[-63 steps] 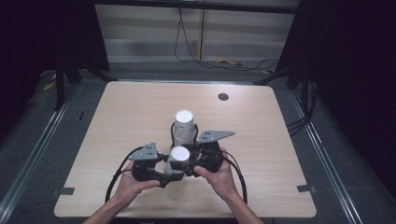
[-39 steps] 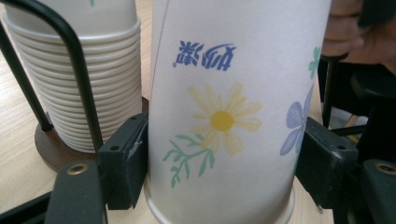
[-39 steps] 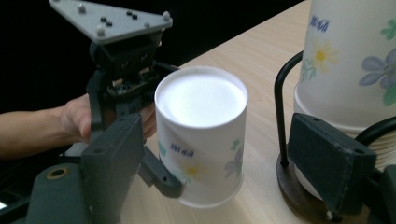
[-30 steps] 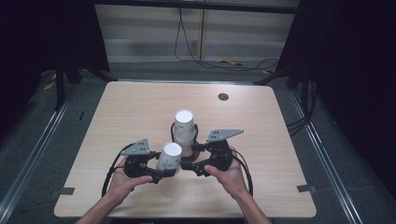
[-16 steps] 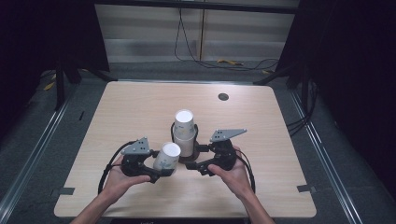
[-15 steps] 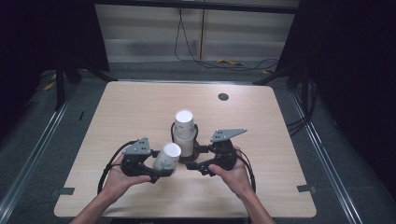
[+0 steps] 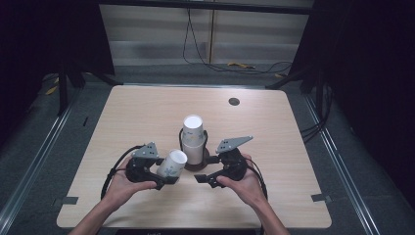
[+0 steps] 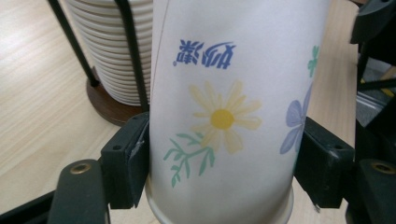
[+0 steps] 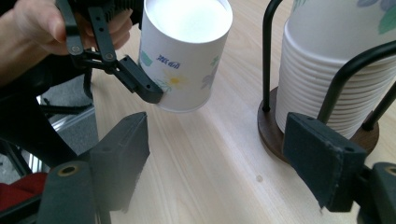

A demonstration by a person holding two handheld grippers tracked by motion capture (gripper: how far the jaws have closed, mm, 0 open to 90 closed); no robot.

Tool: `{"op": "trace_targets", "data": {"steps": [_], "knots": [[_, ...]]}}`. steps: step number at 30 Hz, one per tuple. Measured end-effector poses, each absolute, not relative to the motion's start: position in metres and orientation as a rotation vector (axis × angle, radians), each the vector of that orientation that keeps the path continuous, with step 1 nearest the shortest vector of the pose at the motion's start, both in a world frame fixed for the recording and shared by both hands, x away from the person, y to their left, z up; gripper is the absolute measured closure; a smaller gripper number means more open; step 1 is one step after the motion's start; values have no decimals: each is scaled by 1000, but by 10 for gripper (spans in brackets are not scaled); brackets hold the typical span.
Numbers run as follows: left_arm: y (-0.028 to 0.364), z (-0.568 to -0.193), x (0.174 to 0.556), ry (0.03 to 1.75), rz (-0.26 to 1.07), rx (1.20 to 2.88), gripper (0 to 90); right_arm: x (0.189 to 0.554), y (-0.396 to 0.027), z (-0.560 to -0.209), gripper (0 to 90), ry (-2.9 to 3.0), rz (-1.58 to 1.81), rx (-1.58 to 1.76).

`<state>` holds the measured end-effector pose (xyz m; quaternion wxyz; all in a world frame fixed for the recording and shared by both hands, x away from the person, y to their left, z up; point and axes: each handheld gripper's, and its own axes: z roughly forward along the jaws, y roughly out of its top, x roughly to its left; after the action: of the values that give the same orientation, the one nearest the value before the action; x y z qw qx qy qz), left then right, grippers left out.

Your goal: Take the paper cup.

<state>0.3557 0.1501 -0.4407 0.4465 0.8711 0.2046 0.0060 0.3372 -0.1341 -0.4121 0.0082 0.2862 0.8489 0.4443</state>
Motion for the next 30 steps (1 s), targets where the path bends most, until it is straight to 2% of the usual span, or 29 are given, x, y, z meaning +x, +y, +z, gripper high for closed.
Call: {"op": "trace_targets", "data": {"steps": [10, 18, 30], "knots": [[142, -441, 352, 460, 5, 2205, 283, 338, -130, -416, 227, 2770, 1319, 864], [135, -440, 352, 435, 28, 2239, 282, 339, -129, -416, 178, 2771, 1234, 859], [128, -441, 353, 409, 29, 2262, 283, 339, -126, -414, 243, 2848, 1114, 807]]}}
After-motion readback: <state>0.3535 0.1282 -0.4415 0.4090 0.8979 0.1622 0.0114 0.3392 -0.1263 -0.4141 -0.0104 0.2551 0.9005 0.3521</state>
